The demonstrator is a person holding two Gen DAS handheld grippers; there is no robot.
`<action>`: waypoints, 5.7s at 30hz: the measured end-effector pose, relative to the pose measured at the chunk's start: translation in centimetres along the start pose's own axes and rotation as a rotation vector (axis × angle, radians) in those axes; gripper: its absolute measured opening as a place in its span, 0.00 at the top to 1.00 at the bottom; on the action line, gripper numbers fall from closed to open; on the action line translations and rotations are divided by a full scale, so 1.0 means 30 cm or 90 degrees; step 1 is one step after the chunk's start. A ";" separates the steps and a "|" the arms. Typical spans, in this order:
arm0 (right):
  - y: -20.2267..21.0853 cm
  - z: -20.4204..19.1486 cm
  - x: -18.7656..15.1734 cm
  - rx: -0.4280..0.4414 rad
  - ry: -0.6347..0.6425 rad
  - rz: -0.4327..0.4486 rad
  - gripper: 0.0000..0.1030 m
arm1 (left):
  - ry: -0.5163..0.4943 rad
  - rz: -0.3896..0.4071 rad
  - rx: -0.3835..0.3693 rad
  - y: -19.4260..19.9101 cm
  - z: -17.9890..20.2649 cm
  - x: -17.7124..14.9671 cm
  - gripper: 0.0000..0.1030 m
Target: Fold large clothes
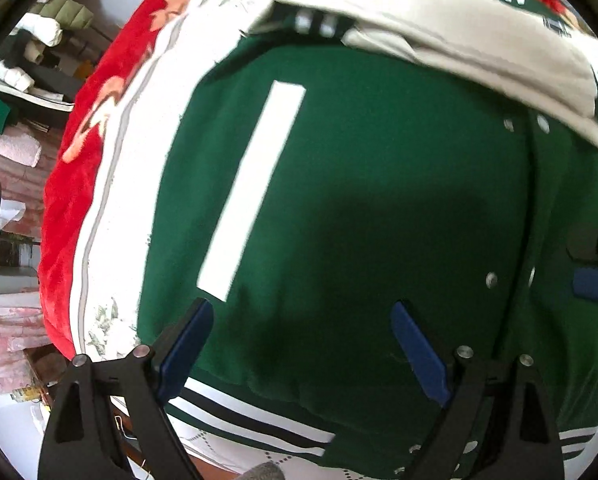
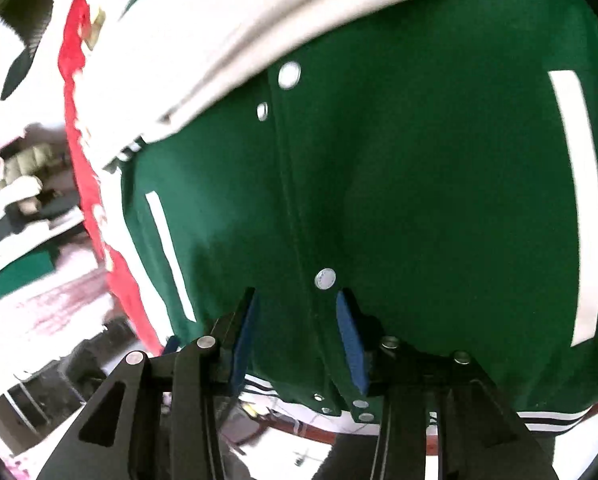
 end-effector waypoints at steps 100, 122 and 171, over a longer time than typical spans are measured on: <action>0.618 -0.234 0.713 0.037 0.229 0.155 0.88 | 0.084 0.144 -0.032 0.515 0.285 0.116 0.89; -0.158 -0.889 0.345 0.026 0.305 -0.014 0.33 | 0.528 -0.023 -0.041 0.088 -0.624 -0.259 0.34; 0.313 0.233 -0.255 -0.185 0.133 0.104 0.37 | 0.295 -0.026 0.143 -0.219 -0.423 0.050 0.10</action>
Point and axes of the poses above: each gripper's, at about its wrist camera, not at the fingertips, and y roughly against the way its jaws point, z to its right, x to its top, the point moved 3 cm from there along -y, roughly the way its jaws point, and after that the axes turned 13 degrees about z, right-handed, at the moved point
